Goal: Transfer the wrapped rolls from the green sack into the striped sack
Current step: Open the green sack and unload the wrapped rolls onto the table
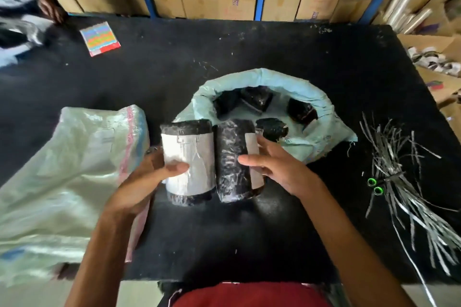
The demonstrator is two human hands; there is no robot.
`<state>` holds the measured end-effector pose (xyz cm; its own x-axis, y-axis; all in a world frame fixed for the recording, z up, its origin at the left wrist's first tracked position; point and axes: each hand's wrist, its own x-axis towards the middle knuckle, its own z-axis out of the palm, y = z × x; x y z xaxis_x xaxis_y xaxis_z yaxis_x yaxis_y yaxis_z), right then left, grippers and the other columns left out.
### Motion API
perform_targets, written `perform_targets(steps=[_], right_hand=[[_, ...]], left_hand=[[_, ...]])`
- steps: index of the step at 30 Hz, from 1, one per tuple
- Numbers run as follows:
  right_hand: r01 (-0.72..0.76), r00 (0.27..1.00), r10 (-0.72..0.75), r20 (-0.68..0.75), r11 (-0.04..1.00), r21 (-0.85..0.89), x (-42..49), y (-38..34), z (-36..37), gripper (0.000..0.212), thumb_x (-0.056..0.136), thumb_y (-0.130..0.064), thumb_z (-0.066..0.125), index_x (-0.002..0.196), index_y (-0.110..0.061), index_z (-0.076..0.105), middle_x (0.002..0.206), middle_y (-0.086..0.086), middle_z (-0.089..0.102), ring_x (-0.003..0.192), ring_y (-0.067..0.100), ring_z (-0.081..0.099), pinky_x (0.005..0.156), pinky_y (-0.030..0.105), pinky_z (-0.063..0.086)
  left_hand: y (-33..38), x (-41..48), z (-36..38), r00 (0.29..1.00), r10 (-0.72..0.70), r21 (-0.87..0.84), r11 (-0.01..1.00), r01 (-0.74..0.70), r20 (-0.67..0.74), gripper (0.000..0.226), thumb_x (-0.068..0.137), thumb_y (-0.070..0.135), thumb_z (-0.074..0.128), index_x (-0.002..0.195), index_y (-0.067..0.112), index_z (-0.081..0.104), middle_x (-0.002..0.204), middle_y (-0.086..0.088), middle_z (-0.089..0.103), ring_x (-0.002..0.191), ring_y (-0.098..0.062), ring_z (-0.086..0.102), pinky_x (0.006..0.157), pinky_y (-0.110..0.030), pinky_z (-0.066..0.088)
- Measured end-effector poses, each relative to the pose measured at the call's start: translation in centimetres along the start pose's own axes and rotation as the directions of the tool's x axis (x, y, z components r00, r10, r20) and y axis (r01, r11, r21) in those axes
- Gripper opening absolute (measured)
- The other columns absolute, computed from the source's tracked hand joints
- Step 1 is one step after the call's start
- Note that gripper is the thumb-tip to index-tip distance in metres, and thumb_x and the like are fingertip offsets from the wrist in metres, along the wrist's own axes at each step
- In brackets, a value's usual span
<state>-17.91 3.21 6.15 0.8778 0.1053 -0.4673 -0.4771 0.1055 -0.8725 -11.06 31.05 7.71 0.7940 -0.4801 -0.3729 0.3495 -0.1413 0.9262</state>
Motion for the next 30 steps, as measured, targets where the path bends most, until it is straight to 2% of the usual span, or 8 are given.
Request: perform_targets(steps=[5,9,13,16,19,25,28,30], right_hand=[[-0.097,0.994,0.109,0.024,0.951,-0.293,3.1,8.4,5.3,0.081,0.057,-0.030,0.098,0.126,-0.034,0.056,0.117,-0.008,0.071,0.106,0.011,0.070,0.096,0.040,0.057],[0.043,0.991,-0.098,-0.088,0.875,-0.483,5.4,14.1,7.6,0.105,0.043,-0.046,0.098,0.133,-0.038,0.045,0.124,-0.015,0.066,0.114,0.007,0.064,0.099,0.043,0.053],[0.111,0.956,-0.235,-0.176,0.845,-0.523,7.0,15.7,9.2,0.101,0.051,-0.041,0.096,0.134,-0.032,0.039,0.127,-0.009,0.060,0.110,0.008,0.065,0.088,0.040,0.059],[0.144,0.934,-0.289,-0.209,0.841,-0.521,7.9,16.1,10.7,0.095,0.056,-0.037,0.096,0.131,-0.027,0.039,0.121,-0.005,0.061,0.101,0.007,0.067,0.077,0.031,0.063],[0.185,0.910,-0.364,-0.198,0.784,-0.592,8.1,16.7,12.2,0.088,0.060,-0.030,0.095,0.129,-0.019,0.041,0.116,-0.008,0.063,0.096,0.007,0.067,0.073,0.029,0.062],[0.171,0.914,-0.351,-0.203,0.787,-0.592,8.1,16.8,12.5,0.089,0.061,-0.025,0.092,0.133,-0.017,0.040,0.124,-0.004,0.061,0.104,0.005,0.064,0.080,0.029,0.061],[0.134,0.946,-0.289,-0.145,0.758,-0.638,7.4,15.4,11.4,0.096,0.062,-0.036,0.089,0.141,-0.023,0.037,0.129,-0.005,0.060,0.109,0.007,0.062,0.086,0.031,0.059],[0.102,0.959,-0.245,-0.145,0.772,-0.628,6.2,13.9,10.1,0.086,0.070,-0.039,0.085,0.141,-0.025,0.040,0.130,-0.002,0.061,0.109,0.010,0.064,0.086,0.034,0.059]], left_hand=[[-8.9,-5.2,-4.0,0.991,-0.136,0.204,0.970,0.135,-0.011,0.080,0.056,0.024,0.098,0.126,0.019,0.061,0.117,0.010,0.073,0.110,-0.011,0.069,0.092,-0.022,0.053],[-15.4,-4.9,-5.4,0.982,0.005,0.424,0.902,0.079,-0.191,0.095,0.047,0.040,0.100,0.129,0.017,0.058,0.110,0.004,0.075,0.099,-0.013,0.072,0.080,-0.036,0.060],[-18.2,-3.0,-5.7,0.935,0.218,0.627,0.779,0.006,-0.280,0.096,0.051,0.044,0.095,0.131,0.012,0.054,0.109,0.006,0.073,0.092,-0.010,0.072,0.075,-0.021,0.056],[-18.0,-2.0,-6.0,0.877,0.273,0.609,0.793,0.027,-0.394,0.081,0.050,0.032,0.095,0.120,0.022,0.056,0.101,0.012,0.072,0.088,-0.019,0.073,0.069,-0.023,0.054],[-18.4,-1.6,-6.3,0.814,0.254,0.546,0.833,0.092,-0.523,0.089,0.048,0.048,0.085,0.126,0.026,0.046,0.101,-0.003,0.075,0.085,-0.028,0.073,0.068,-0.025,0.049],[-19.2,-0.5,-8.3,0.893,0.106,0.523,0.838,0.157,-0.438,0.107,0.047,0.045,0.088,0.139,0.018,0.042,0.112,0.007,0.064,0.096,-0.011,0.064,0.073,-0.001,0.042],[-17.8,-1.2,-8.8,0.901,-0.022,0.580,0.758,0.298,-0.434,0.120,0.049,0.012,0.098,0.149,0.001,0.031,0.133,-0.017,0.057,0.120,-0.038,0.058,0.096,-0.032,0.047],[-15.1,-2.4,-8.3,0.865,0.008,0.645,0.669,0.369,-0.502,0.114,0.056,0.018,0.097,0.148,0.001,0.033,0.137,-0.025,0.054,0.124,-0.045,0.052,0.102,-0.050,0.044]])
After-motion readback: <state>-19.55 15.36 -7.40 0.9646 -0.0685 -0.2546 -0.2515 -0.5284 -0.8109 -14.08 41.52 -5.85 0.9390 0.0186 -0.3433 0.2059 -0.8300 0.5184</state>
